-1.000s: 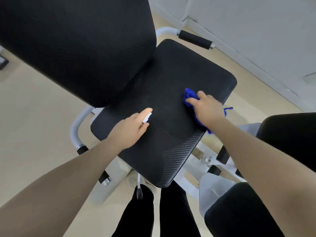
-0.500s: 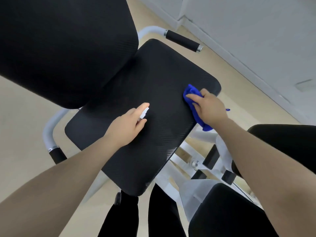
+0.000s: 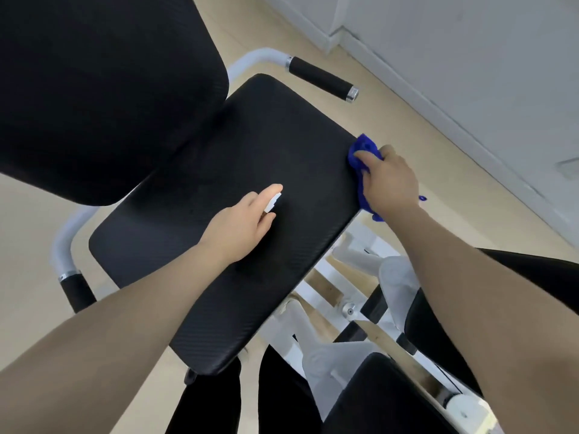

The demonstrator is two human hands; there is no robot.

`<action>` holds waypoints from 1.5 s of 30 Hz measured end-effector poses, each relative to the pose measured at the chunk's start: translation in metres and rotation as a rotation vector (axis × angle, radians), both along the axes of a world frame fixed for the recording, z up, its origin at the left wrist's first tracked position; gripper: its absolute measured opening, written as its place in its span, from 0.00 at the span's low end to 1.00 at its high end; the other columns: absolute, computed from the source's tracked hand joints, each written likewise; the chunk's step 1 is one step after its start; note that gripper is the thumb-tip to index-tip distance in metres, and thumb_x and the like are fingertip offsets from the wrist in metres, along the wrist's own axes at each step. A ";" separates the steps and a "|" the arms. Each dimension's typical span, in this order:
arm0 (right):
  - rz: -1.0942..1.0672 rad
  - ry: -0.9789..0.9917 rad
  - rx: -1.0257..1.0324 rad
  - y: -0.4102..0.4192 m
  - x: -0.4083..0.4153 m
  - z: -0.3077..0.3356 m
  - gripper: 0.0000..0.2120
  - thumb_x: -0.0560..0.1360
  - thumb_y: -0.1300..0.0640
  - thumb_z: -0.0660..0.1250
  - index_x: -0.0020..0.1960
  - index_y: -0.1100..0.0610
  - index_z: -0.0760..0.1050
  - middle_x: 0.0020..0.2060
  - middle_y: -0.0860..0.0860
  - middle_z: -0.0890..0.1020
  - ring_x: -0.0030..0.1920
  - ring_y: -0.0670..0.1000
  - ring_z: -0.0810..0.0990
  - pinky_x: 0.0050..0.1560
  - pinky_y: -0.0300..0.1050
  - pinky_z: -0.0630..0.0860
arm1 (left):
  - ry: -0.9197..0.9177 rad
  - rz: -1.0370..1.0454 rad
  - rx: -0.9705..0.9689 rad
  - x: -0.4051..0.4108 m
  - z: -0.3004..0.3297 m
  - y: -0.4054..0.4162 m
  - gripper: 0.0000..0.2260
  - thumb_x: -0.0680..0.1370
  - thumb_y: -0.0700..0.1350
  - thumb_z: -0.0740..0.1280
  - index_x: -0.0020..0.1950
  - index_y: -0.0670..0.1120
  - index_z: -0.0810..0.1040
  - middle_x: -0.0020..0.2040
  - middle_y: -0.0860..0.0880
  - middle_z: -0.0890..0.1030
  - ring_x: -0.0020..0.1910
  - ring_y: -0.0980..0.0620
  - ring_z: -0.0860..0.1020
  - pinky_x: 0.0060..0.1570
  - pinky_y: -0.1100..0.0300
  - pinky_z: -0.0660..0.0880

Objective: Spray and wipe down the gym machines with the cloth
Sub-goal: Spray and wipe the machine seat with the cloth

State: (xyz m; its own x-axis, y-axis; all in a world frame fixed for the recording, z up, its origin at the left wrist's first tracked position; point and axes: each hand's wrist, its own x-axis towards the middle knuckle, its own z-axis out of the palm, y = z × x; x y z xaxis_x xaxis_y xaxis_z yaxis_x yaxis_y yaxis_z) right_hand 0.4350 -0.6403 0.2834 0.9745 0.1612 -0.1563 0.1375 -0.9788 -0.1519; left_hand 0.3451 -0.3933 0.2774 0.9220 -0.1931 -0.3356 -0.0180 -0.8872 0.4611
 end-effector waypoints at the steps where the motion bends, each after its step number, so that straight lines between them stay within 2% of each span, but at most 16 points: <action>1: -0.061 0.001 -0.036 0.000 0.009 0.000 0.17 0.78 0.62 0.57 0.66 0.54 0.70 0.55 0.59 0.71 0.50 0.62 0.72 0.41 0.48 0.66 | -0.003 -0.002 0.001 -0.002 -0.001 0.002 0.22 0.80 0.49 0.57 0.73 0.55 0.57 0.50 0.49 0.73 0.40 0.43 0.79 0.39 0.46 0.76; 5: -0.043 0.061 -0.009 0.032 -0.019 0.000 0.19 0.76 0.63 0.58 0.66 0.55 0.68 0.56 0.59 0.70 0.49 0.60 0.72 0.40 0.47 0.64 | 0.013 0.044 0.028 -0.012 -0.004 0.015 0.22 0.80 0.49 0.58 0.73 0.55 0.58 0.51 0.49 0.74 0.41 0.44 0.79 0.39 0.47 0.77; 9: 0.308 0.204 0.011 0.072 -0.088 0.007 0.22 0.77 0.60 0.59 0.70 0.50 0.64 0.55 0.54 0.69 0.50 0.56 0.72 0.38 0.46 0.64 | 0.024 0.098 0.047 -0.026 0.001 0.032 0.24 0.78 0.49 0.63 0.73 0.54 0.60 0.49 0.50 0.73 0.40 0.45 0.79 0.37 0.49 0.77; 12: 0.462 0.201 -0.056 0.066 -0.065 0.009 0.20 0.78 0.58 0.58 0.69 0.47 0.64 0.56 0.54 0.69 0.52 0.57 0.72 0.40 0.46 0.64 | 0.056 0.118 0.104 -0.037 -0.002 0.053 0.29 0.76 0.51 0.67 0.74 0.54 0.60 0.47 0.50 0.71 0.38 0.46 0.78 0.35 0.50 0.77; 16: 0.078 0.096 -0.077 0.061 -0.013 0.002 0.18 0.77 0.59 0.59 0.66 0.51 0.69 0.57 0.57 0.70 0.53 0.60 0.72 0.41 0.48 0.65 | 0.018 0.208 0.090 -0.042 -0.011 0.064 0.30 0.75 0.52 0.68 0.74 0.53 0.60 0.46 0.51 0.68 0.34 0.48 0.73 0.34 0.53 0.75; 18: 0.019 0.062 -0.041 0.083 -0.029 -0.002 0.17 0.77 0.61 0.59 0.65 0.55 0.70 0.55 0.58 0.71 0.49 0.61 0.73 0.38 0.48 0.64 | 0.000 0.207 0.063 -0.041 -0.013 0.063 0.29 0.76 0.51 0.67 0.74 0.53 0.60 0.46 0.52 0.67 0.34 0.51 0.71 0.35 0.55 0.73; 23: 0.437 0.157 -0.055 0.125 -0.118 -0.002 0.18 0.60 0.60 0.75 0.49 0.52 0.79 0.38 0.53 0.75 0.30 0.54 0.74 0.27 0.40 0.59 | 0.046 0.223 0.012 -0.044 -0.011 0.067 0.27 0.78 0.46 0.64 0.75 0.54 0.57 0.48 0.51 0.69 0.40 0.46 0.77 0.43 0.47 0.77; 25: 0.609 0.127 -0.099 0.119 -0.098 0.004 0.18 0.62 0.60 0.74 0.50 0.51 0.78 0.40 0.53 0.76 0.32 0.54 0.75 0.27 0.41 0.62 | 0.055 0.220 -0.017 -0.044 -0.009 0.069 0.28 0.78 0.45 0.64 0.75 0.54 0.55 0.50 0.50 0.69 0.40 0.46 0.77 0.43 0.49 0.76; 26: 0.606 0.130 -0.122 0.113 -0.078 0.006 0.16 0.67 0.60 0.71 0.53 0.51 0.77 0.44 0.54 0.76 0.37 0.56 0.77 0.31 0.43 0.65 | 0.061 0.216 -0.029 -0.044 -0.009 0.070 0.28 0.78 0.45 0.64 0.75 0.55 0.55 0.50 0.50 0.69 0.40 0.47 0.76 0.43 0.51 0.75; 28: 0.389 0.104 -0.195 0.102 -0.034 0.009 0.14 0.75 0.60 0.62 0.60 0.51 0.71 0.52 0.57 0.73 0.49 0.60 0.76 0.38 0.47 0.66 | 0.060 0.212 -0.050 -0.044 -0.010 0.071 0.29 0.78 0.45 0.64 0.75 0.55 0.54 0.50 0.51 0.67 0.39 0.50 0.74 0.42 0.55 0.73; 30: 0.133 0.101 -0.221 0.101 -0.015 0.007 0.14 0.76 0.62 0.59 0.61 0.54 0.68 0.55 0.58 0.70 0.51 0.61 0.73 0.39 0.49 0.65 | 0.043 0.220 -0.070 -0.045 -0.015 0.074 0.29 0.78 0.45 0.64 0.75 0.55 0.55 0.49 0.52 0.67 0.38 0.50 0.73 0.41 0.56 0.73; 32: 0.069 0.100 -0.211 0.119 -0.032 0.008 0.16 0.75 0.64 0.59 0.62 0.57 0.67 0.56 0.59 0.70 0.50 0.62 0.74 0.39 0.51 0.67 | 0.037 0.218 -0.102 -0.046 -0.015 0.075 0.29 0.78 0.45 0.65 0.75 0.55 0.55 0.47 0.51 0.67 0.38 0.50 0.73 0.41 0.55 0.74; 37: 0.606 0.184 -0.107 0.175 -0.134 0.007 0.21 0.68 0.62 0.67 0.61 0.56 0.73 0.48 0.56 0.75 0.41 0.57 0.78 0.38 0.48 0.73 | 0.036 0.147 -0.056 -0.057 -0.001 0.104 0.32 0.76 0.47 0.67 0.76 0.56 0.53 0.50 0.52 0.67 0.39 0.53 0.70 0.38 0.57 0.70; 40: 0.808 0.155 -0.123 0.174 -0.120 0.010 0.18 0.72 0.63 0.59 0.61 0.54 0.73 0.50 0.56 0.76 0.42 0.57 0.78 0.37 0.46 0.72 | 0.020 0.171 0.065 -0.079 0.008 0.140 0.32 0.76 0.48 0.67 0.76 0.55 0.54 0.52 0.48 0.70 0.39 0.50 0.73 0.36 0.54 0.72; 42: 0.695 0.059 -0.228 0.168 -0.083 0.012 0.17 0.74 0.61 0.54 0.59 0.55 0.73 0.49 0.57 0.76 0.45 0.60 0.78 0.38 0.48 0.72 | 0.014 0.207 0.088 -0.090 0.007 0.161 0.33 0.76 0.47 0.68 0.76 0.53 0.54 0.53 0.46 0.71 0.39 0.48 0.73 0.35 0.54 0.71; 45: 0.250 0.122 -0.283 0.167 -0.050 0.000 0.17 0.78 0.62 0.58 0.66 0.57 0.65 0.57 0.59 0.71 0.51 0.61 0.75 0.40 0.50 0.67 | 0.047 0.255 0.007 -0.094 -0.006 0.178 0.34 0.75 0.45 0.69 0.76 0.52 0.54 0.53 0.45 0.70 0.40 0.49 0.72 0.39 0.55 0.70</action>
State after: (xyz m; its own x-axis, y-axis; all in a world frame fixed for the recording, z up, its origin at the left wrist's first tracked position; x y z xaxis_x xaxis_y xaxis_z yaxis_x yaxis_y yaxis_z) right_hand 0.3848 -0.4729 0.2834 0.8819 0.3253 -0.3413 0.3748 -0.9228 0.0891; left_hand 0.2507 -0.2153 0.2710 0.9240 0.0464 -0.3796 0.2283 -0.8633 0.4501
